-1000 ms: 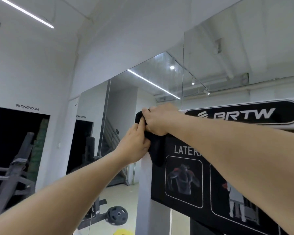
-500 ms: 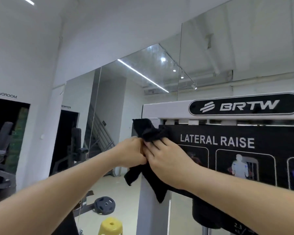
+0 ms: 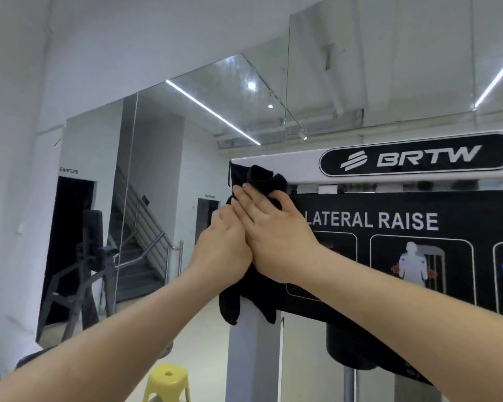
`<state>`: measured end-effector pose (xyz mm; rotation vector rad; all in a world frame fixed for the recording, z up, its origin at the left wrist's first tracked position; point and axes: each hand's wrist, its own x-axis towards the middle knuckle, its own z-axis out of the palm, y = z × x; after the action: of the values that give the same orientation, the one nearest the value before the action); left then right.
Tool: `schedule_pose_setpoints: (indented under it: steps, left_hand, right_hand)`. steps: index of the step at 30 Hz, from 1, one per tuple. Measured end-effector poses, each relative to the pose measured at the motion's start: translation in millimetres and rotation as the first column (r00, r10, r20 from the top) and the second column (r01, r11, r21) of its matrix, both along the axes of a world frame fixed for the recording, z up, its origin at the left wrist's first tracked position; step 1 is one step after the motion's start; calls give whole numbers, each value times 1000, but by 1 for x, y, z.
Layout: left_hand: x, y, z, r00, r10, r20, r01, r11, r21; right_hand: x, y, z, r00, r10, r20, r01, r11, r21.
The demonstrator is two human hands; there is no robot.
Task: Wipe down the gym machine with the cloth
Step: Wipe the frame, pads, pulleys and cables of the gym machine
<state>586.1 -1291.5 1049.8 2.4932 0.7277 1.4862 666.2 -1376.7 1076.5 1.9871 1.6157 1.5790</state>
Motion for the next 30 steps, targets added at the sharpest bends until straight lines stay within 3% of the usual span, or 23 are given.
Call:
schedule_pose_setpoints:
  steps: [2, 3, 6, 8, 11, 14, 16, 19, 23, 25, 30]
  left_hand:
    - [-2, 0, -4, 1000, 2, -20, 0, 993, 114]
    - [-2, 0, -5, 1000, 19, -21, -14, 969, 245]
    - [5, -5, 5, 997, 73, 2, -58, 766, 640]
    - [19, -10, 8, 998, 67, -13, -35, 666, 746]
    - [30, -2, 6, 999, -30, 12, 15, 747, 665]
    - [28, 20, -1, 977, -129, 168, 35, 881, 472]
    - [29, 22, -9, 960, -168, 223, 64, 910, 409]
    - [33, 13, -37, 973, -205, 105, 142, 893, 426]
    - [29, 17, -74, 987, -113, -116, 161, 760, 629]
    - [24, 27, -71, 988, -104, -110, 150, 767, 624]
    - [6, 42, -46, 995, -3, 103, -46, 881, 471]
  right_hand:
    - [-2, -16, 4, 1000, -22, -5, 22, 1000, -16]
    - [0, -31, 5, 999, -39, 7, 39, 999, -17]
    - [14, -80, 8, 986, -118, 121, 115, 993, 27]
    - [21, -94, 7, 970, -169, 174, 160, 985, 62]
    - [26, -75, 9, 969, -171, 176, 169, 985, 26]
    - [22, -39, 17, 981, -80, 176, 79, 997, 12]
    - [23, -36, 20, 982, -31, 188, 36, 999, -21]
    - [37, -66, -2, 971, 29, 238, 9, 987, -158]
    - [48, -97, -38, 956, 114, 270, -32, 956, -290]
    - [40, -88, -30, 959, 60, 278, 14, 967, -256]
    - [27, -56, -12, 986, -43, 163, 46, 999, -15]
